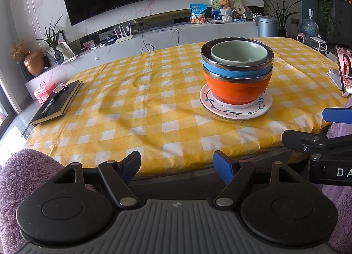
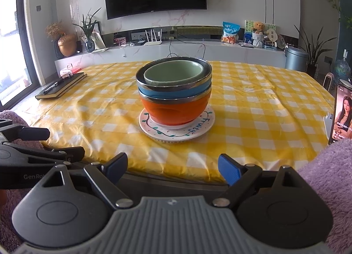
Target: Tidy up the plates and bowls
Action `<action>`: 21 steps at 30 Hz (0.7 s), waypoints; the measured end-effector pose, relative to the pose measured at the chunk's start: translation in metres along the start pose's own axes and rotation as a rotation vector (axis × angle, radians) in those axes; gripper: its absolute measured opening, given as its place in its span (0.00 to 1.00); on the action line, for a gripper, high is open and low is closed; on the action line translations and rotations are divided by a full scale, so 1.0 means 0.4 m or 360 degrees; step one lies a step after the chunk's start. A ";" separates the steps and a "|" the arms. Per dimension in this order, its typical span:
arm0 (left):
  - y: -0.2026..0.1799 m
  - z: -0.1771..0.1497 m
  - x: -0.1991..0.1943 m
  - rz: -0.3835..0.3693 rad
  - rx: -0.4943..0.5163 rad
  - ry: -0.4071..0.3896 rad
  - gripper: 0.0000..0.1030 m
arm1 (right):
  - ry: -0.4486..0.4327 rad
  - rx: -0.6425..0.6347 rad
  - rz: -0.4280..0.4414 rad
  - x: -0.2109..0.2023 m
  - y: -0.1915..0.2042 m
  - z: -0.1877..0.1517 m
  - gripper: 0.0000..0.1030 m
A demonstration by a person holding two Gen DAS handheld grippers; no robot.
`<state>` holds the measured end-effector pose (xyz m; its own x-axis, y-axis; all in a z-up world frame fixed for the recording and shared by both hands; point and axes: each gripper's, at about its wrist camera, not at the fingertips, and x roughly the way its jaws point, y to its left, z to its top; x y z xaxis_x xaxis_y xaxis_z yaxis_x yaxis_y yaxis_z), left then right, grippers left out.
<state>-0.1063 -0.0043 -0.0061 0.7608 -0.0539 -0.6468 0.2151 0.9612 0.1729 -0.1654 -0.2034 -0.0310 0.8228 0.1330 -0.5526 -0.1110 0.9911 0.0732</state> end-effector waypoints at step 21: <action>0.001 -0.001 0.003 0.0006 0.0008 0.0012 0.86 | 0.0008 0.0000 -0.0008 0.002 0.001 -0.002 0.87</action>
<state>-0.1055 -0.0040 -0.0069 0.7570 -0.0485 -0.6517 0.2157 0.9599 0.1790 -0.1655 -0.2027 -0.0321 0.8205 0.1277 -0.5571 -0.1068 0.9918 0.0701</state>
